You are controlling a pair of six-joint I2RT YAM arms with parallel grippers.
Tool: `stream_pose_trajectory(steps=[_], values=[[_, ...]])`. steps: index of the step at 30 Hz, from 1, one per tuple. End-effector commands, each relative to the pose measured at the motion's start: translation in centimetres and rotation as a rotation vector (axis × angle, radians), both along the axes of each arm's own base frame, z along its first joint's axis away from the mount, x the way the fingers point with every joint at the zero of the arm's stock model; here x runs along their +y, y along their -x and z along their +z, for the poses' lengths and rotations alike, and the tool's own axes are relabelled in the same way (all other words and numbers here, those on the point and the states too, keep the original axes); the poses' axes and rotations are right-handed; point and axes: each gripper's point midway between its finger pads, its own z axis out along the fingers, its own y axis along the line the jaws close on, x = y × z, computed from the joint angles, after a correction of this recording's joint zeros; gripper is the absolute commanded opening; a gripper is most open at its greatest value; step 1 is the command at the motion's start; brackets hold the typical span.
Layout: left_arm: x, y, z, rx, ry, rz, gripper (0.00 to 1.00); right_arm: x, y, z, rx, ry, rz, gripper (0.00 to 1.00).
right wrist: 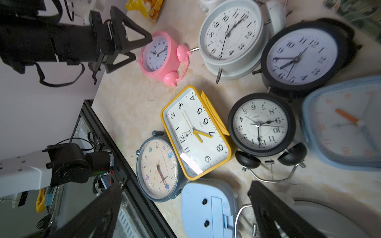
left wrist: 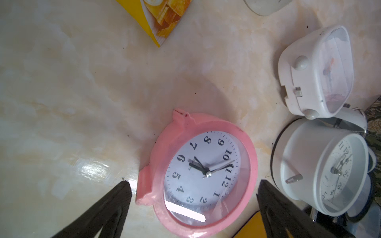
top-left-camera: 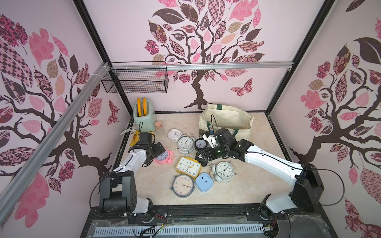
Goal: Put the alarm clock into the canvas bag
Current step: Adjust the alarm at the center of the board.
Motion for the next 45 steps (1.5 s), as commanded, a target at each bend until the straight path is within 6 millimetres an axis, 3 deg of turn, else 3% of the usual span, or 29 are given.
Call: stream_pose_trajectory(steps=[1, 7, 17, 21, 27, 32, 40, 45], values=[[-0.4, -2.3, 1.3, -0.077, 0.018, -0.028, 0.98, 0.2, 1.3, -0.5, 0.044, -0.014, 0.032, 1.00], [-2.4, -1.0, 0.4, -0.050, 0.070, -0.078, 0.98, -0.1, 1.4, -0.4, 0.034, -0.016, 0.025, 1.00], [-8.0, 4.0, 0.5, -0.026, 0.144, -0.145, 0.98, -0.4, 1.1, -0.7, 0.021, 0.003, 0.017, 1.00], [-10.4, 5.1, 0.2, -0.018, 0.192, -0.171, 0.98, -0.4, 0.8, -0.9, 0.012, 0.015, 0.015, 1.00], [-6.5, 4.7, 2.9, -0.087, 0.002, -0.098, 0.98, 0.2, 1.0, -0.8, 0.030, -0.010, 0.027, 1.00], [-3.4, 3.2, 2.2, -0.069, 0.028, -0.038, 0.98, 0.1, 1.1, -1.2, 0.038, -0.005, 0.025, 1.00], [-2.9, 0.2, 0.6, -0.051, 0.032, -0.045, 0.98, -0.1, 1.3, -1.2, 0.039, -0.002, 0.028, 1.00], [-4.0, -0.5, -0.6, -0.042, 0.077, -0.086, 0.98, -0.4, 1.4, -1.3, 0.034, 0.003, 0.024, 1.00]])
